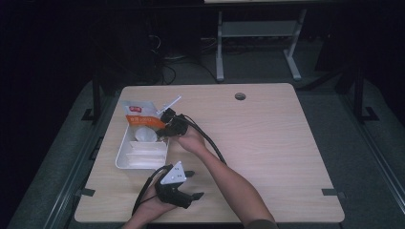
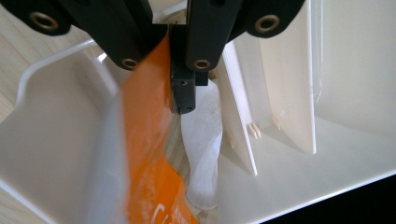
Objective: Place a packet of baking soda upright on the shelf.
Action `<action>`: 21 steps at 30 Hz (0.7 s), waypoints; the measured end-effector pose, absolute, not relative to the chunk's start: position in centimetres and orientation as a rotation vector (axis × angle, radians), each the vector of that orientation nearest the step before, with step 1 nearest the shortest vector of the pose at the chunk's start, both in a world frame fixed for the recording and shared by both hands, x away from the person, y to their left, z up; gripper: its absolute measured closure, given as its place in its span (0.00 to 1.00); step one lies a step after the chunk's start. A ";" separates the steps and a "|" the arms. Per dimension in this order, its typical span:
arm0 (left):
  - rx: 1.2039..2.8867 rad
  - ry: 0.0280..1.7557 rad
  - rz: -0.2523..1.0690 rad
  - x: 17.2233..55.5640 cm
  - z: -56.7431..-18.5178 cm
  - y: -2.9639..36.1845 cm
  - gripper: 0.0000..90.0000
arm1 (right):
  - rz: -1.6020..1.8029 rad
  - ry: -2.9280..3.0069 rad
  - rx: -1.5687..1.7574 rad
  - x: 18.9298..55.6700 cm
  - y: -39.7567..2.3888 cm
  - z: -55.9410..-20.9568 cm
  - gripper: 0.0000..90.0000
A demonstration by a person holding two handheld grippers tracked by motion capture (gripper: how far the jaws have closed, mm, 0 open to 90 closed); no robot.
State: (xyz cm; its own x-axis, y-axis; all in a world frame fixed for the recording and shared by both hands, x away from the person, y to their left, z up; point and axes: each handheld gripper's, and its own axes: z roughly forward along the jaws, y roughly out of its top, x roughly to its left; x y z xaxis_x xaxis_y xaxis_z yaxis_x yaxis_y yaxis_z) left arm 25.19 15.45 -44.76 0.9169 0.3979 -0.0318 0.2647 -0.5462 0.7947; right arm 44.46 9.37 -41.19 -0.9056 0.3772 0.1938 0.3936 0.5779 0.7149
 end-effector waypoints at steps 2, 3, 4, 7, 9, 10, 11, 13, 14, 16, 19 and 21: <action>2.180 0.470 0.189 25.2 -44.8 15.4 0.25 | -1.265 -2.773 -0.680 44.4 9.3 -41.1 0.97; 2.180 0.470 0.189 25.2 -44.8 15.4 0.25 | -1.269 -2.767 -0.675 44.5 9.2 -41.1 0.96; 2.180 0.470 0.189 25.2 -44.8 15.5 0.25 | -1.277 -2.742 -0.674 44.6 9.0 -41.0 0.94; 2.177 0.473 0.189 25.2 -44.8 15.5 0.25 | -1.287 -2.721 -0.677 44.6 8.8 -40.9 0.91; 2.178 0.473 0.189 25.2 -44.8 15.5 0.25 | -1.310 -2.704 -0.680 44.6 8.5 -40.7 0.90; 2.179 0.472 0.190 25.3 -44.8 15.5 0.25 | -1.322 -2.699 -0.676 44.6 8.3 -40.6 0.89; 2.179 0.473 0.190 25.3 -44.8 15.5 0.25 | -1.323 -2.695 -0.680 44.6 8.2 -40.5 0.89; 2.178 0.473 0.191 25.3 -44.8 15.5 0.25 | -1.327 -2.697 -0.680 44.5 7.9 -40.2 0.88; 2.179 0.473 0.191 25.3 -44.8 15.5 0.25 | -1.332 -2.694 -0.675 44.5 7.8 -40.2 0.87; 2.179 0.472 0.193 25.3 -44.8 15.5 0.25 | -1.345 -2.689 -0.672 44.4 7.4 -40.0 0.85; 2.176 0.477 0.193 25.4 -44.8 15.5 0.25 | -1.359 -2.680 -0.673 44.3 6.9 -39.6 0.84; 2.175 0.479 0.194 25.3 -44.8 15.5 0.25 | -1.364 -2.676 -0.669 44.2 6.6 -39.4 0.83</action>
State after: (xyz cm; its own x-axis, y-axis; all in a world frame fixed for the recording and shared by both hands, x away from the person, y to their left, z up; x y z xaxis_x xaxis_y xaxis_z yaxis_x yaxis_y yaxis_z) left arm 25.35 15.49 -44.79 0.9135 0.4057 -0.0318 0.2689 -0.5430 0.7955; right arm 44.25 6.57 -39.41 -0.9036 0.3491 0.2482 0.4060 0.5132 0.7562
